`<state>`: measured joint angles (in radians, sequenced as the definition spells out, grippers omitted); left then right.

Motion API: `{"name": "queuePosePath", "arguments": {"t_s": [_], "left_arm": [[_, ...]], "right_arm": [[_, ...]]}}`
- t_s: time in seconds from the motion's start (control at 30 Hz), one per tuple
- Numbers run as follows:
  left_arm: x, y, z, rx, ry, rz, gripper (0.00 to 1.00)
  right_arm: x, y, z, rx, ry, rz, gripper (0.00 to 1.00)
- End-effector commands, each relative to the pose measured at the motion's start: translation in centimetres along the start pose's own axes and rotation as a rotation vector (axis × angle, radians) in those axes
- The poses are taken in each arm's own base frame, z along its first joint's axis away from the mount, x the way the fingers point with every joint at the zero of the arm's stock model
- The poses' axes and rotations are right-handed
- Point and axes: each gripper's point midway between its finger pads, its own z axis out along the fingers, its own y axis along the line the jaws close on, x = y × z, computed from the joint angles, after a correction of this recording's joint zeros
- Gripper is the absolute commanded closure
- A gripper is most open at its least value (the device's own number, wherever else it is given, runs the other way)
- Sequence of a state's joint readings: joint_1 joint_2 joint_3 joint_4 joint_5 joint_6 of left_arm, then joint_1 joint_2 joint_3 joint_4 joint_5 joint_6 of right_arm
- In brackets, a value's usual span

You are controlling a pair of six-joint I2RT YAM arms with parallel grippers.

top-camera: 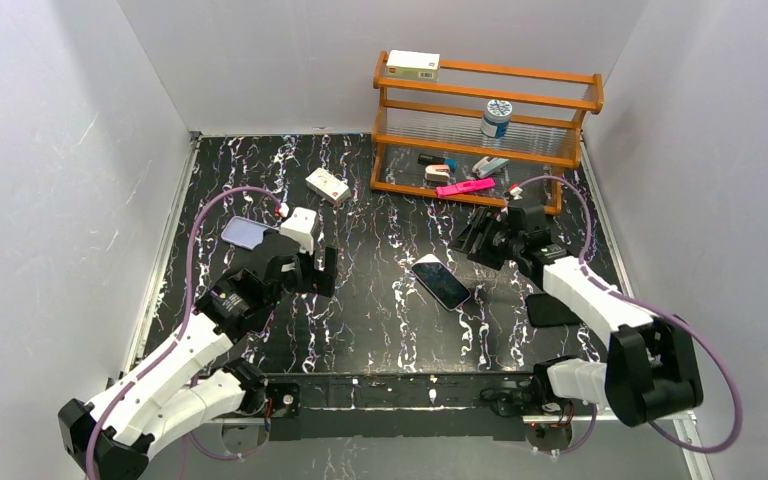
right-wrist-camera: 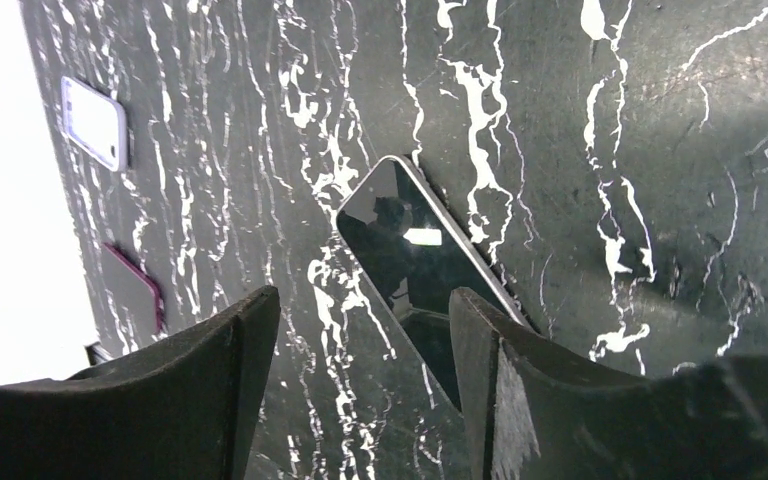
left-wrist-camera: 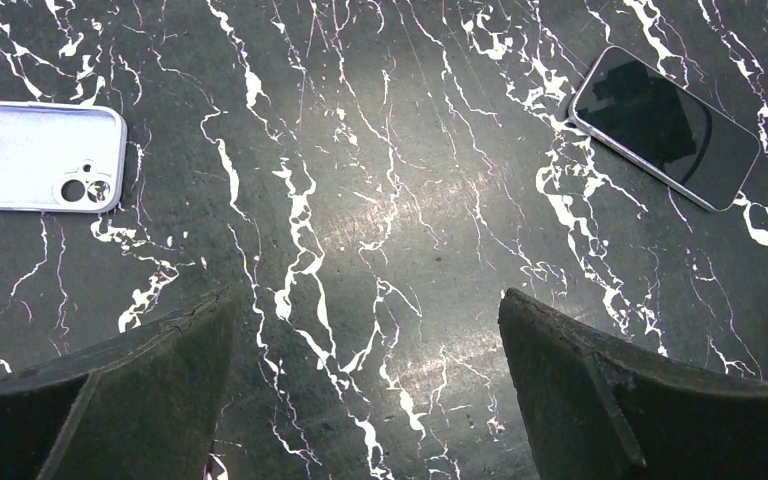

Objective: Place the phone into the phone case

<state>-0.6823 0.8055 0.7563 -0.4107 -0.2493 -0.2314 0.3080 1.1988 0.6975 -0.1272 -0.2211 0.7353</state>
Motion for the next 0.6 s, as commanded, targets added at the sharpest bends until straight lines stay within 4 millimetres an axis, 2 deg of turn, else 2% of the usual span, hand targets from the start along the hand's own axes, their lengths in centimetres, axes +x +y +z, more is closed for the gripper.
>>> {"name": "queuePosePath", "arguments": {"t_s": [0.0, 0.2, 0.3, 0.4, 0.57], "left_arm": [[-0.3, 0.4, -0.3, -0.010, -0.019, 0.008, 0.02], [-0.4, 0.6, -0.6, -0.016, -0.027, 0.005, 0.02], [-0.5, 0.6, -0.9, -0.015, -0.039, 0.001, 0.02], [-0.7, 0.6, -0.9, -0.015, -0.043, 0.001, 0.02], [-0.7, 0.6, -1.0, -0.010, -0.046, 0.000, 0.02]], "right_arm": [[-1.2, 1.0, 1.7, -0.059, -0.001, -0.106, 0.27], [-0.3, -1.3, 2.7, 0.024, 0.033, -0.126, 0.21], [0.0, -3.2, 2.3, 0.148, 0.037, -0.037, 0.21], [-0.8, -5.8, 0.6, 0.349, -0.040, 0.099, 0.21], [-2.9, -8.3, -3.5, 0.552, -0.220, 0.275, 0.20]]}}
